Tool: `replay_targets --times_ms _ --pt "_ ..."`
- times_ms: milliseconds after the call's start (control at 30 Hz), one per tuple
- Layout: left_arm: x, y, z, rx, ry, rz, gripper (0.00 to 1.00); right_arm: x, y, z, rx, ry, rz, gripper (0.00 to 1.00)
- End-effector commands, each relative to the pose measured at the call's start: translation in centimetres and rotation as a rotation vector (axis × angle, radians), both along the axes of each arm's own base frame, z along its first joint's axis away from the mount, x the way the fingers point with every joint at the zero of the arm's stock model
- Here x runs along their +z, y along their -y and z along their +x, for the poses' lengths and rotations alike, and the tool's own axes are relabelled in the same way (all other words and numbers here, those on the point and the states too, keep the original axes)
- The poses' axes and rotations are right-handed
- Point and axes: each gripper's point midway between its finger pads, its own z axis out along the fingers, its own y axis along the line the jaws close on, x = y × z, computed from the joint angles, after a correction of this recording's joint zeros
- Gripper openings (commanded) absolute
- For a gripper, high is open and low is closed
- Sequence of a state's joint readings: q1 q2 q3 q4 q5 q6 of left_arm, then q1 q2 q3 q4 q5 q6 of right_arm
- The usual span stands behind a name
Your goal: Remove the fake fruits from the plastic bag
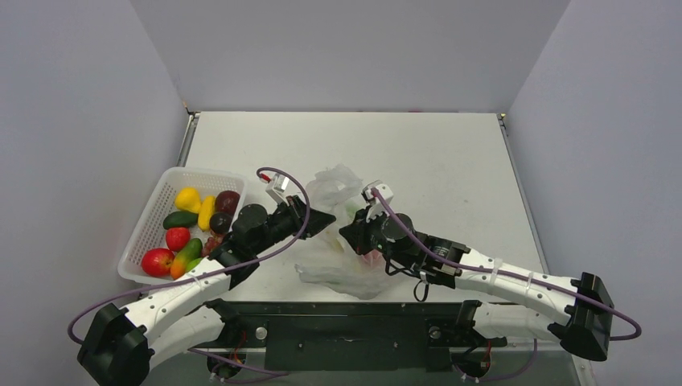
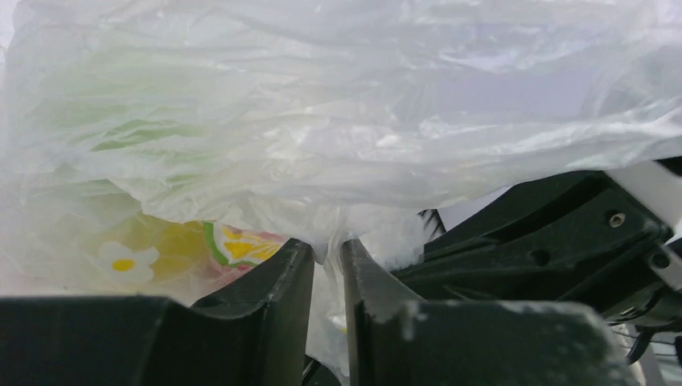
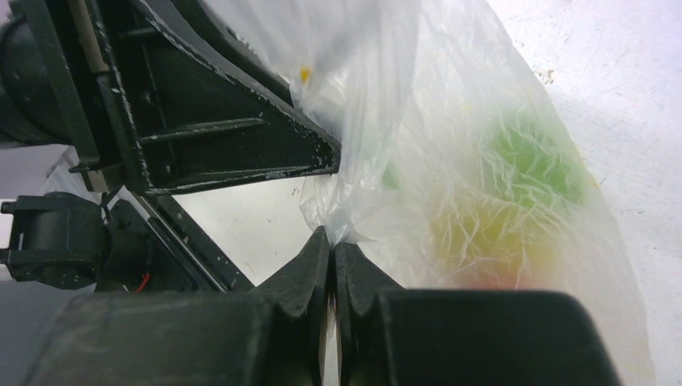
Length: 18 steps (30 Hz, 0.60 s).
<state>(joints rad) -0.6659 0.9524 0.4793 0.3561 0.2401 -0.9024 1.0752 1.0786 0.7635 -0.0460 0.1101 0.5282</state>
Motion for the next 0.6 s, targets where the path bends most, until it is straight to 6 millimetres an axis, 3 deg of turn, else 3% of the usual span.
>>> replay_targets --times_ms 0,100,167,200,267,400,567 --pt "1.7 -0.3 0.6 0.030 0.069 -0.029 0.11 3.4 0.5 0.6 -0.047 0.068 0.090 0.00" --pt "1.2 -0.6 1.1 0.064 0.052 -0.006 0.09 3.3 0.5 0.3 -0.036 0.058 0.077 0.00" --pt "1.1 -0.4 1.2 0.062 0.048 -0.007 0.00 3.4 0.5 0.5 -0.041 0.060 0.066 0.00" --pt "1.1 -0.3 1.2 0.058 0.047 -0.008 0.00 3.5 0.7 0.6 -0.050 0.061 0.050 0.00" --pt "1.0 -0.6 1.5 0.076 0.039 0.007 0.00 3.4 2.0 1.4 -0.123 0.070 -0.004 0.00" --pt "0.0 -2.0 1.4 0.132 0.018 0.036 0.00 3.9 6.6 4.1 -0.328 0.116 -0.127 0.00" --pt "1.0 -3.7 1.0 0.175 0.049 0.059 0.00 5.5 12.2 7.2 -0.506 0.132 -0.212 0.00"
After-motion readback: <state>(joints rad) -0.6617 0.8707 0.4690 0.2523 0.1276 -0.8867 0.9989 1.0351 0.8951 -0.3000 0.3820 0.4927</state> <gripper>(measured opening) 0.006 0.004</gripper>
